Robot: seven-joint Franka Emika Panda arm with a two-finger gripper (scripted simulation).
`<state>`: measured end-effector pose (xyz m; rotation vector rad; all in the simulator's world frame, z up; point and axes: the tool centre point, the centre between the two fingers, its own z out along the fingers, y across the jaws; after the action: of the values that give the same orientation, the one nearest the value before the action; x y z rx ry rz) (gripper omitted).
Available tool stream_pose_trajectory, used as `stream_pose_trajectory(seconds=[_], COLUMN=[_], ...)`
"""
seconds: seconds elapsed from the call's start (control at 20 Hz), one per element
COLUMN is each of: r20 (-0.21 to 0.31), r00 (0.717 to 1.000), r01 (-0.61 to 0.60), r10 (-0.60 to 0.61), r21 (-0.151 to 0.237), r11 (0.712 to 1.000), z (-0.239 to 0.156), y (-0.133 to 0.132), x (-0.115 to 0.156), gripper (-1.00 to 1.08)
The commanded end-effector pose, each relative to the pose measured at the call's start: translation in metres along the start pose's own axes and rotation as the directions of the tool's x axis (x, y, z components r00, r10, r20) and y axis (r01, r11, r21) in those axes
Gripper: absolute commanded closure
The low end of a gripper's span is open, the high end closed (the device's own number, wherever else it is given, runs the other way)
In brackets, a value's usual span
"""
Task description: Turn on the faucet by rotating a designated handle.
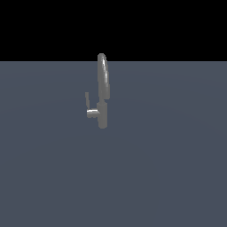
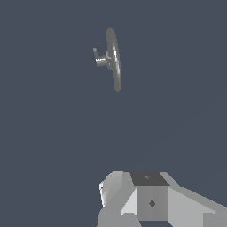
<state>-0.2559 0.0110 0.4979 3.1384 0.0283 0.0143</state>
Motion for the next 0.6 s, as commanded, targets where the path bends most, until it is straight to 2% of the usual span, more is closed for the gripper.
stream_pose_trajectory(seconds=[0.0,0.55], r20=[0.0,-0.029], r00=[1.0,0.998], r01=[0.0,-0.056], r10=[0.0,0.055], r21=[0.0,-0.018], r11=[1.0,0.998], z=[0.0,0.015], y=[0.0,-0.013], x=[0.0,0.001], gripper=[1.08,1.08])
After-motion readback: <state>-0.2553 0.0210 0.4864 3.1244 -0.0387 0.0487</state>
